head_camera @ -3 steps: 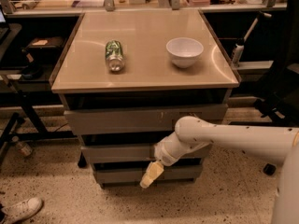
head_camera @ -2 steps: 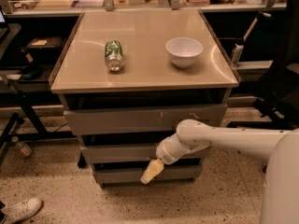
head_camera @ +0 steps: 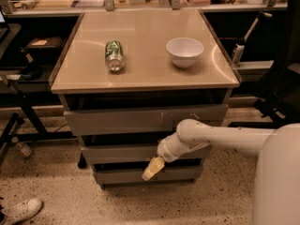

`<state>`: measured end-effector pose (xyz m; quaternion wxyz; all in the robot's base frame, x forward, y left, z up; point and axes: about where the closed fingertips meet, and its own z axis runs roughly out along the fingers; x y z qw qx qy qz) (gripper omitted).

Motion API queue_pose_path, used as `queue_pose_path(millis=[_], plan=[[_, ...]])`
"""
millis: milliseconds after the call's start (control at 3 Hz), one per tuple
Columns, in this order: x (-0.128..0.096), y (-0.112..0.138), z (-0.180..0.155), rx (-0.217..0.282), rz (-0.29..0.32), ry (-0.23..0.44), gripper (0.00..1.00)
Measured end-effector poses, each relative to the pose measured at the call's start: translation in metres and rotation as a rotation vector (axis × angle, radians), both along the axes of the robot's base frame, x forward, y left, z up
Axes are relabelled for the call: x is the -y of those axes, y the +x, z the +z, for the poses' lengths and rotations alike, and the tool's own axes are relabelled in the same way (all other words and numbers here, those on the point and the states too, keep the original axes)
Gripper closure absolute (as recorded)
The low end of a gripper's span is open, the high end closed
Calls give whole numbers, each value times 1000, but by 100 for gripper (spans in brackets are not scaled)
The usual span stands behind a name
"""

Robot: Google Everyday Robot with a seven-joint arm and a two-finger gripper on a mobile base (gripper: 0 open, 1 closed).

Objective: Open middle drawer

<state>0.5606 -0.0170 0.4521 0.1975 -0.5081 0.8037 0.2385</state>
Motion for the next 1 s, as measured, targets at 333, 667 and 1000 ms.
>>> queue_pose_path(millis=[333, 667, 1000], plan=[[6, 9, 0, 16, -10, -8, 0], [13, 24, 3, 48, -22, -13, 0], [20, 29, 15, 77, -27, -21, 0]])
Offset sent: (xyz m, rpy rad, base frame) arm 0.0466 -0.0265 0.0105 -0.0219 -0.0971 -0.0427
